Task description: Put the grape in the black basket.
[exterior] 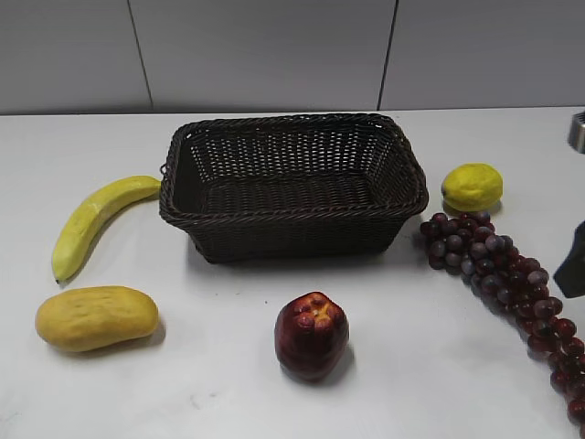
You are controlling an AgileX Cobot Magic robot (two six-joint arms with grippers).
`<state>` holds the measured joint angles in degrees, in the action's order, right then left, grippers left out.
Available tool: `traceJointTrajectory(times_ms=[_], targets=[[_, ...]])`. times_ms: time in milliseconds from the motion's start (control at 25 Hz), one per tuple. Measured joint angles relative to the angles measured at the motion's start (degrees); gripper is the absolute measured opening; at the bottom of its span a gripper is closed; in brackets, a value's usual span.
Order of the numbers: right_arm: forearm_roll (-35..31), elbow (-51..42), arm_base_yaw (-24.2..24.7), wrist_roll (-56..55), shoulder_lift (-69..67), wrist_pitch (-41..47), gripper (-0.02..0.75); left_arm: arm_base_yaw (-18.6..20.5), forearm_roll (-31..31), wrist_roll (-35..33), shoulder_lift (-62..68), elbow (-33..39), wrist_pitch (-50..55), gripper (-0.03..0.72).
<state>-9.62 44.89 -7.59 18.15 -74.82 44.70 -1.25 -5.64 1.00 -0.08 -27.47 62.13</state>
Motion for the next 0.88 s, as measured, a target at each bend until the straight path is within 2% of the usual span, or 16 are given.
traceJointTrajectory(times_ms=[200, 400, 720, 800, 880], targets=[[1.74, 3.66, -4.28, 2.15, -10.65, -6.77, 0.583, 0.00, 0.00, 0.00, 0.00, 0.00, 0.00, 0.217], [8.05, 5.76, -4.58, 0.38, -20.18, -9.94, 0.583, 0.00, 0.00, 0.00, 0.00, 0.00, 0.00, 0.217], [9.14, 5.96, -4.58, -0.06, -29.38, -14.64, 0.582, 0.00, 0.00, 0.00, 0.00, 0.00, 0.00, 0.217], [9.21, 6.00, -4.58, -0.06, -29.77, -15.68, 0.561, 0.00, 0.00, 0.00, 0.00, 0.00, 0.00, 0.217], [9.26, 6.00, -4.58, -0.06, -29.83, -16.23, 0.491, 0.00, 0.00, 0.00, 0.00, 0.00, 0.00, 0.217]])
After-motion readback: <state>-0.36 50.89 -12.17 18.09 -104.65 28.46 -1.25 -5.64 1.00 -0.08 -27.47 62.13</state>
